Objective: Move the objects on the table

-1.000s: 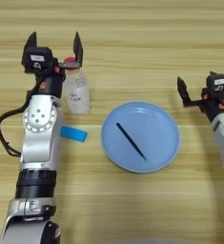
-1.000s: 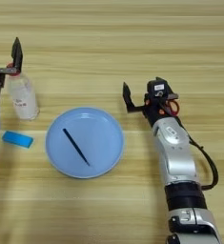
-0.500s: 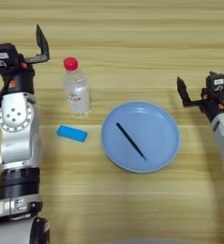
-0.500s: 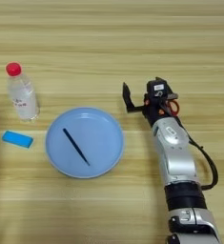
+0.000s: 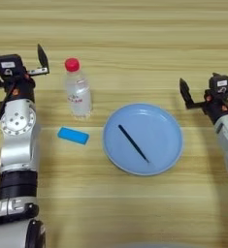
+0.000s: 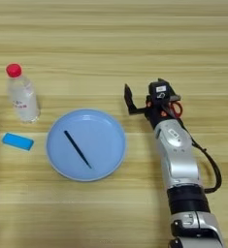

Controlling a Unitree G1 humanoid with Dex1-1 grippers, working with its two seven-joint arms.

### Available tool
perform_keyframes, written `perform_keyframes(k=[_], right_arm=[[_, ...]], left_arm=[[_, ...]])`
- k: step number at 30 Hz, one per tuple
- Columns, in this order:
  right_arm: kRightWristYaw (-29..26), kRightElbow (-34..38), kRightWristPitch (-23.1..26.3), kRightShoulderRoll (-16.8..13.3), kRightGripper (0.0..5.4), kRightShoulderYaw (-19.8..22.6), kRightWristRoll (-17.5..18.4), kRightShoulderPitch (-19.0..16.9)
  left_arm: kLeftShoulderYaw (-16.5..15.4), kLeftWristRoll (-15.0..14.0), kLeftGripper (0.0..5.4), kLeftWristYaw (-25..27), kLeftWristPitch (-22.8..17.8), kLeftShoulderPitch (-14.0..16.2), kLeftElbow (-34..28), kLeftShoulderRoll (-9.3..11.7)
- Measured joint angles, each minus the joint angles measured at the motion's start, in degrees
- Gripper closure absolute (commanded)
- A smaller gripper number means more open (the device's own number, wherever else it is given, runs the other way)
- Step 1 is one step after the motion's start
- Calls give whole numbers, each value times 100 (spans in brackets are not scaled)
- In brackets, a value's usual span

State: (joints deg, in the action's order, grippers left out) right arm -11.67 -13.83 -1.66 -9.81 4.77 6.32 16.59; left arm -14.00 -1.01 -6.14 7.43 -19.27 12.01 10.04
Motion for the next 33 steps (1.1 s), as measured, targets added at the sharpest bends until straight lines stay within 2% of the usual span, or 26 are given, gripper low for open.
perform_keyframes(k=[10, 17, 25, 28, 33], right_arm=[[-9, 42, 0, 0, 0, -6, 0, -24], [-17, 72, 0, 0, 0, -20, 1, -48], [-143, 296, 6, 3, 0, -112, 4, -161], [-254, 494, 130, 8, 0, -208, 6, -244], [-469, 1210, 614, 33, 0, -540, 8, -555]], left_arm=[[82, 25, 4, 19, -71, -2, 443, 23], [119, 269, 4, -126, -228, -3, 739, 139], [201, 295, 4, -132, -265, -3, 836, 141], [235, 297, 4, -132, -272, -3, 836, 141], [307, 306, 4, -163, -283, -2, 815, 129]])
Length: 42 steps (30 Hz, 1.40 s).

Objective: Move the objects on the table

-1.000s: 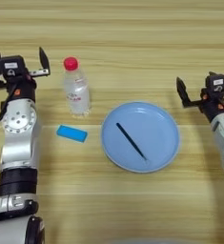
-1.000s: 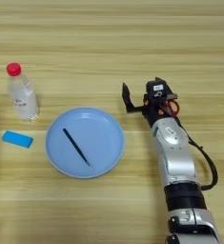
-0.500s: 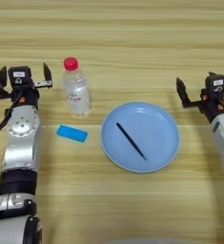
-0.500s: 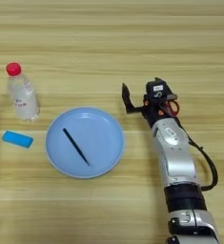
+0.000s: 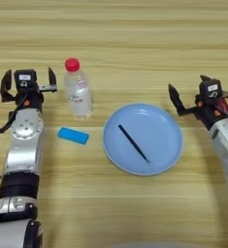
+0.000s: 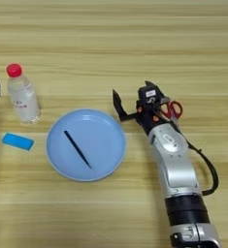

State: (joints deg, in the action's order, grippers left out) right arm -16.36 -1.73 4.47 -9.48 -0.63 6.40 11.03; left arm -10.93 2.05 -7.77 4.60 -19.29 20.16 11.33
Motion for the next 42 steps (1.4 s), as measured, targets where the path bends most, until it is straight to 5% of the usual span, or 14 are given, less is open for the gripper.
perform_keyframes(k=[10, 20, 42], right_arm=[[-330, 1736, 1757, 28, 0, -918, 153, -602], [-399, 1684, 2694, 64, 0, -1164, 309, -698], [-522, 1657, 3092, 52, 0, -1918, 243, -898]], left_arm=[[40, 2, 4, -72, -68, 12, -118, -82], [41, 0, 4, -91, -123, 26, -199, -103], [-14, -122, 4, 58, -407, 34, -266, -109]])
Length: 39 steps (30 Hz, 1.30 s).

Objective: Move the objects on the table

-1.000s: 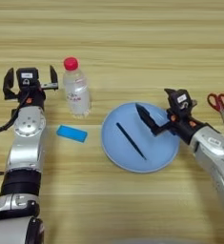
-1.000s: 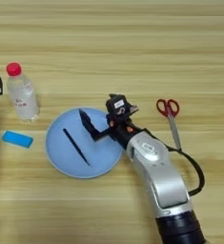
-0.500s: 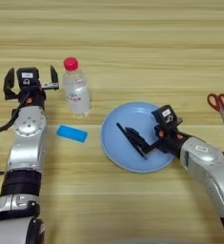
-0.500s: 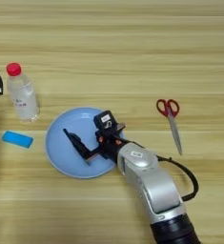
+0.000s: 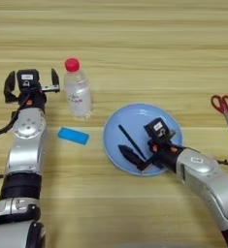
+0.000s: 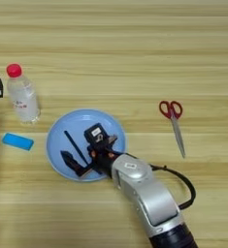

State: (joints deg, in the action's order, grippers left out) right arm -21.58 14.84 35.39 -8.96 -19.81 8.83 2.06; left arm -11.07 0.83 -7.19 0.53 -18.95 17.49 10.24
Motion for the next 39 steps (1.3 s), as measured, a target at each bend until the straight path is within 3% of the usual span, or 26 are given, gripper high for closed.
perform_keyframes(k=[16, 29, 39], right_arm=[[3, -365, -234, 37, 0, -18, -93, 75], [21, -442, -212, -43, 0, -179, -519, 194], [-41, -393, 189, 120, 0, 45, -178, 254]], left_arm=[[12, -4, 4, 4, -6, 0, -6, -1], [22, -3, 4, 2, -6, 1, -54, -19], [34, -1, 4, -4, -6, 3, -75, -58]])
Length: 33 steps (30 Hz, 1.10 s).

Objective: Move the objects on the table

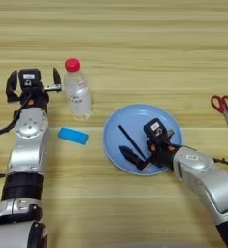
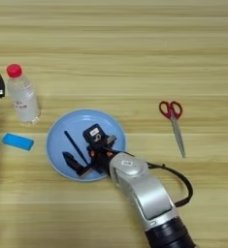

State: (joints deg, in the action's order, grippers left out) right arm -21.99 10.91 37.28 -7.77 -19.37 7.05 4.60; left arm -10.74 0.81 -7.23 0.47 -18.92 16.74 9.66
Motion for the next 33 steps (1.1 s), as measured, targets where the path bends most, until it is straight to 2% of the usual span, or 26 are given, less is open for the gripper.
perform_keyframes(k=[5, 10, 22, 33], right_arm=[[2, -4, 233, 70, 0, 123, 173, 56], [6, -8, 246, 55, 0, 108, 178, 68], [36, -4, 55, -135, 0, -267, -173, 60], [38, -41, -32, -164, 0, -378, -371, 57]], left_arm=[[0, -1, 4, 0, 0, 1, -27, 0], [0, -1, 4, -1, 0, 1, -29, -1], [-2, -2, 4, -1, 0, 1, -29, -4], [-2, -3, 4, -1, 0, 1, -30, -6]])
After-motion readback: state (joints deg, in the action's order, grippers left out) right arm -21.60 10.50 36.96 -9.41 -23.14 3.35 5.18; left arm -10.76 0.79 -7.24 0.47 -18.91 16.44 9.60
